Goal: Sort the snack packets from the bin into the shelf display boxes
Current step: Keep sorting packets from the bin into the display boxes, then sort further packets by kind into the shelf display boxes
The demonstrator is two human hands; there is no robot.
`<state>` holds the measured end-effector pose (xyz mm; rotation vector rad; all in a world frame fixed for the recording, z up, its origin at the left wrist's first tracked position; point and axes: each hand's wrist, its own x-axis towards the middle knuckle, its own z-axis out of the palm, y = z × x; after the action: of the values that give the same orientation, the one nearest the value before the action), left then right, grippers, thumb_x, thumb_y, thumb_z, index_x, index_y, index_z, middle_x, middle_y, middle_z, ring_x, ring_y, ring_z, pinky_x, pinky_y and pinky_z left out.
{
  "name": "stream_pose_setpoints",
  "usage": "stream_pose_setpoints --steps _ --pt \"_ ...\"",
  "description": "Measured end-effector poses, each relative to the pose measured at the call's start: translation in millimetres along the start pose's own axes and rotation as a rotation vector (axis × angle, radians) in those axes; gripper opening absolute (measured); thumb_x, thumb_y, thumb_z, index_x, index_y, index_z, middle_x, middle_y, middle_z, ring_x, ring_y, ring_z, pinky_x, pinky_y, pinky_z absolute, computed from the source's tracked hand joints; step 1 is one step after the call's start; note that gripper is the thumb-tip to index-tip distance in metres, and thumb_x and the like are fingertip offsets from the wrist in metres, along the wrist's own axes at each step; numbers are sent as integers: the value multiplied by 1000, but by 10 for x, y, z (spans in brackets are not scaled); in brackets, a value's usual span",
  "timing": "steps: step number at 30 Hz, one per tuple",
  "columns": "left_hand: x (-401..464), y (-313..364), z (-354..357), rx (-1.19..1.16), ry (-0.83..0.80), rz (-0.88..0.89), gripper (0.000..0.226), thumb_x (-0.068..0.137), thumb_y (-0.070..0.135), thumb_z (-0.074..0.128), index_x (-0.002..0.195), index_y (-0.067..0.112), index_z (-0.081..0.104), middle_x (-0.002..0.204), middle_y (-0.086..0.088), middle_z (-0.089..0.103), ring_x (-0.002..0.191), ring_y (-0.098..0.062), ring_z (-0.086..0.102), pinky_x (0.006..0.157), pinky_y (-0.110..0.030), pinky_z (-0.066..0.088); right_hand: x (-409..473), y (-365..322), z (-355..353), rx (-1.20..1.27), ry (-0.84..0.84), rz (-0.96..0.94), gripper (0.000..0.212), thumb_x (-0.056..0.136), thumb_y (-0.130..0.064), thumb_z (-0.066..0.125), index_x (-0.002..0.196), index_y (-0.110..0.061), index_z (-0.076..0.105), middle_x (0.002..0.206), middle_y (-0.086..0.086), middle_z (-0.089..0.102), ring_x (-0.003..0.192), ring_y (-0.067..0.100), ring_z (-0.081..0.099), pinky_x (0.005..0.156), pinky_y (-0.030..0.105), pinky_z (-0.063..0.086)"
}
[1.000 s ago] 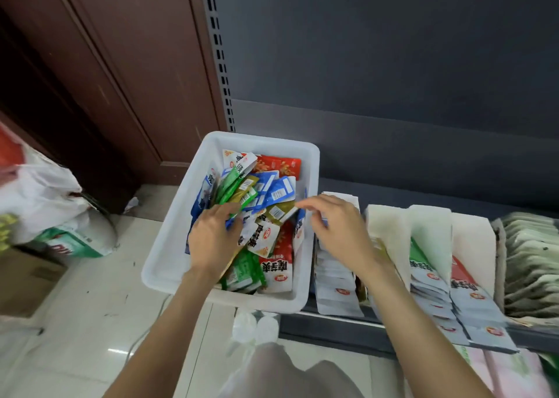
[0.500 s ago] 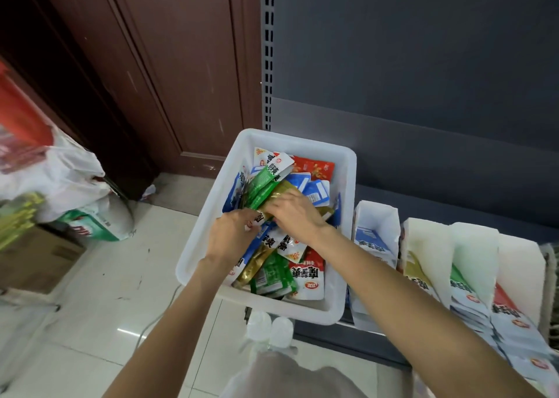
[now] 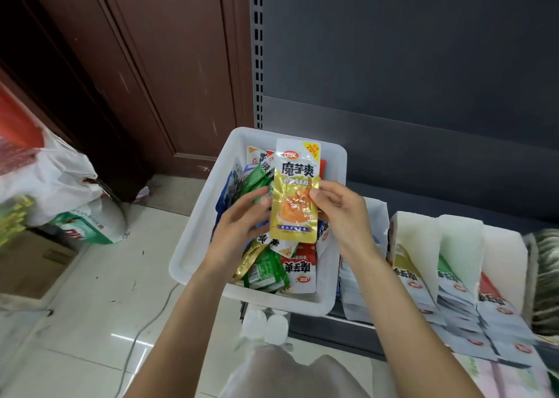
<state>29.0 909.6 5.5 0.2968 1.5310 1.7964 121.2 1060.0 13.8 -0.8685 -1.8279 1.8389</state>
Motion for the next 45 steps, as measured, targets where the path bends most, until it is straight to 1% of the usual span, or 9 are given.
stream_pose_setpoints --steps 15,18,21,24,28,30,33,38,45 --pt "-126 -156 614 399 -150 113 20 80 4 71 94 19 71 69 9 72 64 -6 66 59 -20 52 -522 3 -712 69 161 -111 42 84 -1 67 114 -27 54 102 -3 69 85 6 67 69 26 54" --pt "-104 -226 802 606 -259 188 26 78 3 73 97 22 73 70 19 70 69 1 67 68 -13 52 -664 -87 -1099 -196 156 -178 46 82 -10 72 115 -35 52 89 -11 68 80 4 66 68 27 55" --pt "-95 -293 1104 764 -326 322 34 80 8 73 90 40 67 76 18 70 73 1 67 74 -16 53 -846 -100 -1497 -516 127 -194 16 85 -21 69 85 -33 58 73 -19 64 66 4 61 61 38 53" --pt "-69 -403 1412 760 -226 543 30 83 8 69 109 23 66 91 13 68 83 4 64 79 -11 50 -1046 -20 -1854 -498 354 -189 11 90 -27 63 89 -17 58 72 -11 63 61 5 63 60 49 55" --pt "51 -643 1666 986 -243 658 28 86 20 67 114 22 64 108 7 66 98 -6 60 84 -19 47 -1294 104 -2226 -448 727 -213 16 93 -22 58 102 -9 60 88 -8 64 82 0 64 67 19 53" --pt "103 -812 1737 1238 -301 665 28 85 27 66 113 26 65 110 6 66 103 -14 58 88 -29 46 -1350 176 -2296 -430 774 -200 13 93 -23 58 102 -13 60 91 -8 66 87 6 65 70 31 57" --pt "111 -1015 1768 1463 -326 665 30 82 28 67 111 26 66 113 5 63 110 -21 54 96 -40 43 -1311 313 -2206 -403 743 -197 13 93 -22 59 101 -13 61 88 -8 66 80 4 65 64 33 58" --pt "109 -1105 1687 1479 -296 722 42 75 19 74 116 16 64 119 -2 59 112 -27 54 93 -47 47 -976 622 -1802 -907 656 -376 8 87 -18 68 86 -11 64 64 -3 63 50 10 54 44 11 31" --pt "102 -1052 1533 1415 -339 683 48 80 19 69 126 19 56 119 -3 60 109 -24 57 96 -40 45 -801 937 -1665 -1392 294 -441 10 67 -21 80 76 -20 75 83 -4 73 89 22 53 74 33 29"
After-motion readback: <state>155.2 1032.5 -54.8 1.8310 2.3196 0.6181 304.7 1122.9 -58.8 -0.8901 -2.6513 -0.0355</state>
